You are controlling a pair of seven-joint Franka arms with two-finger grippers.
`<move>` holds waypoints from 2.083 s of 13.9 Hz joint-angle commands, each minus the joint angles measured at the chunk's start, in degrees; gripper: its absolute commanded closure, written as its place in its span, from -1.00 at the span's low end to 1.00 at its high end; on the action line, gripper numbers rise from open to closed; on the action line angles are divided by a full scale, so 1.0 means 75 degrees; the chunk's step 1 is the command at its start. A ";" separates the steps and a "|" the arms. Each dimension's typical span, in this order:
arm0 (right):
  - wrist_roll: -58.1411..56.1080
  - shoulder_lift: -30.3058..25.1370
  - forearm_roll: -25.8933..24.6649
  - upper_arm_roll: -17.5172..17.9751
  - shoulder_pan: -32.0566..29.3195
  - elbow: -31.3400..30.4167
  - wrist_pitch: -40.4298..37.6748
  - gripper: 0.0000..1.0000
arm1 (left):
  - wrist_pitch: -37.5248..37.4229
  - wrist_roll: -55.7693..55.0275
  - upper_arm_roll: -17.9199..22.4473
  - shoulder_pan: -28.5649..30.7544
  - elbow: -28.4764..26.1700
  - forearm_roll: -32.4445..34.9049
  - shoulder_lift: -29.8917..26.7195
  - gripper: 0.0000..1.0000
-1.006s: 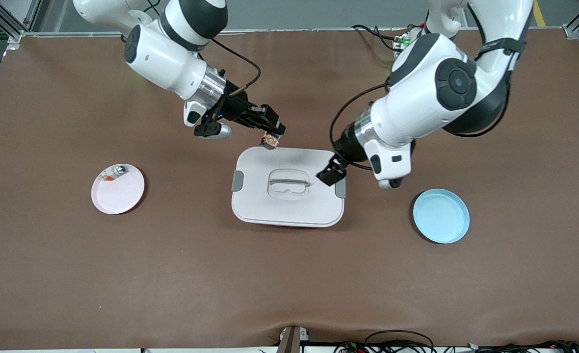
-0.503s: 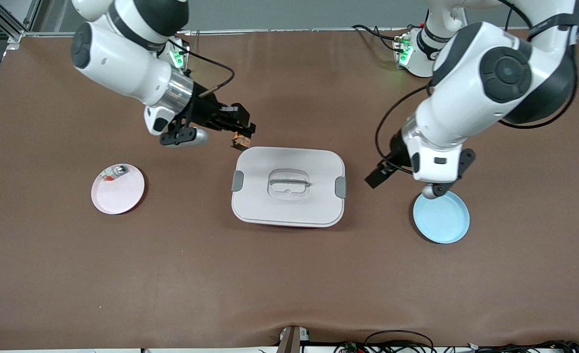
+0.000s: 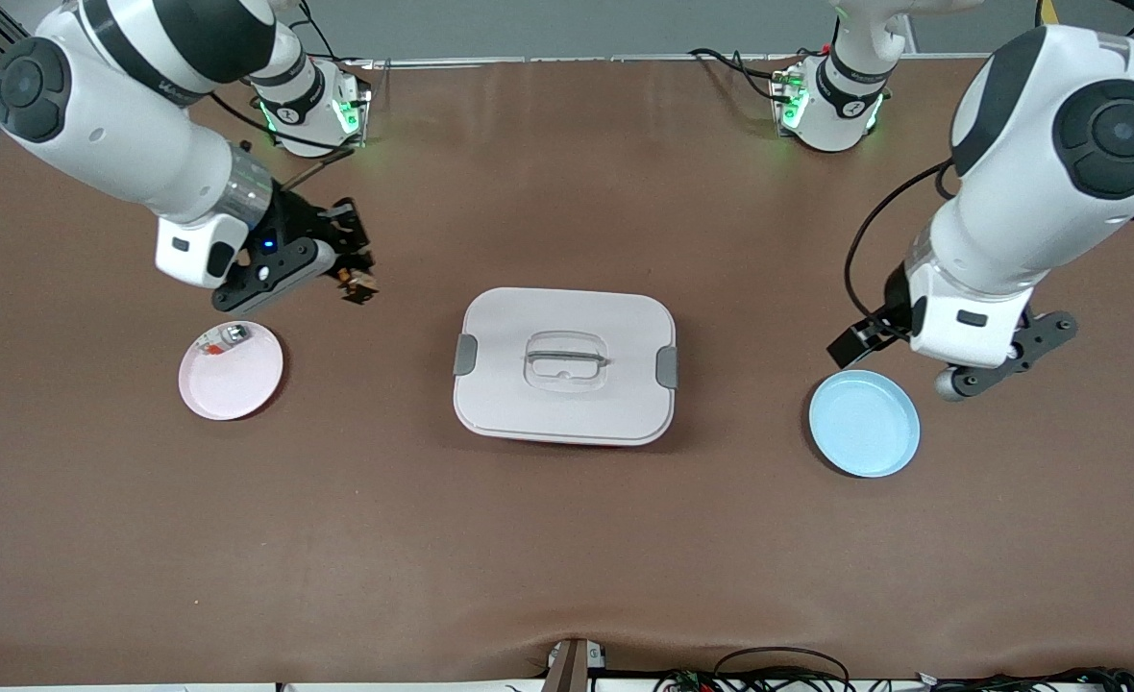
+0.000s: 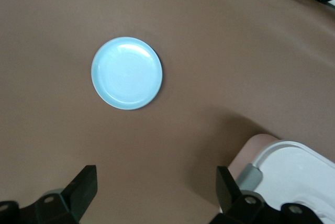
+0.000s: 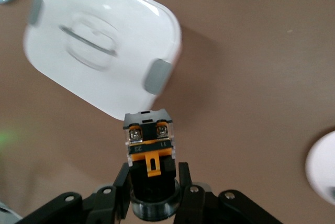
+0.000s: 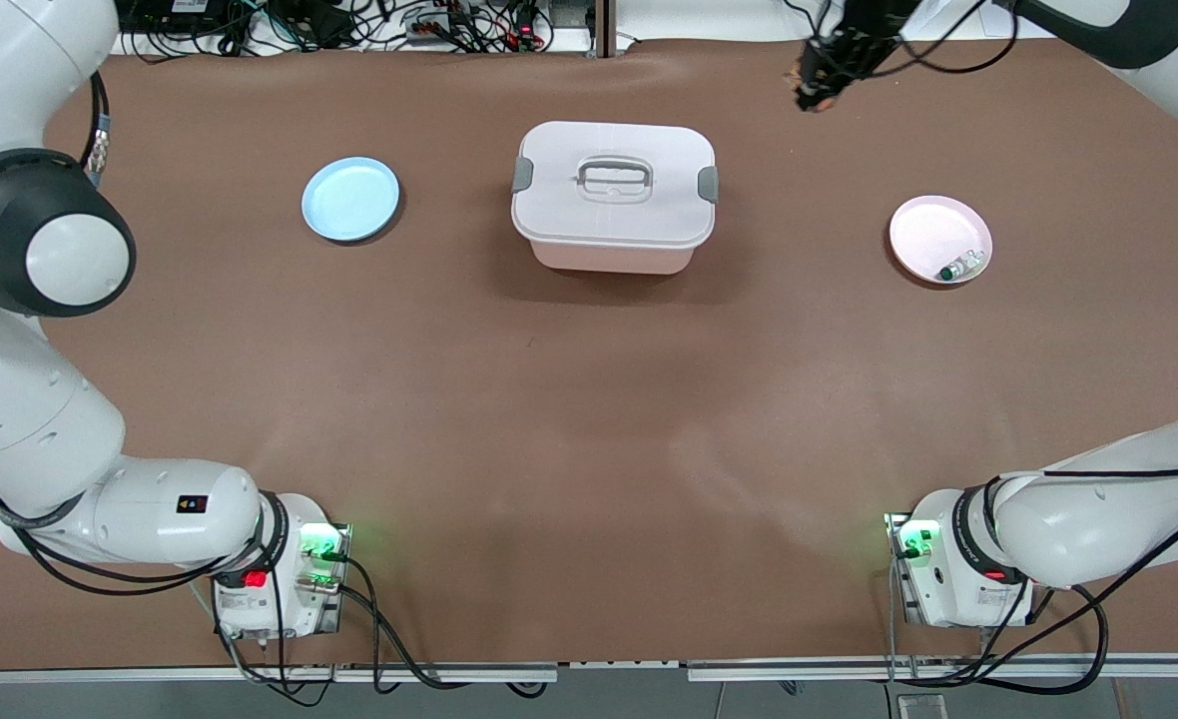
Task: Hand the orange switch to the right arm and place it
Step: 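Move the held switch with the right gripper over the white plate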
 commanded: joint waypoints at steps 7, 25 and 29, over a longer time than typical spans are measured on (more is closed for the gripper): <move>-0.3543 -0.0360 -0.2279 0.0120 -0.0570 -0.0294 -0.0351 1.00 | -0.0991 0.2333 -0.0036 0.1029 -0.0125 0.0074 -0.0823 -1.00; -0.9172 -0.0257 -0.3018 0.0120 -0.3406 -0.4116 0.4605 1.00 | -0.0196 0.4994 0.1956 0.0034 -0.2247 -0.0817 -0.2722 -1.00; -0.9173 0.0306 -0.3077 0.0120 -0.3477 -0.4115 0.4969 1.00 | -0.0173 0.4982 0.1921 0.0034 -0.2223 -0.0805 -0.2722 -1.00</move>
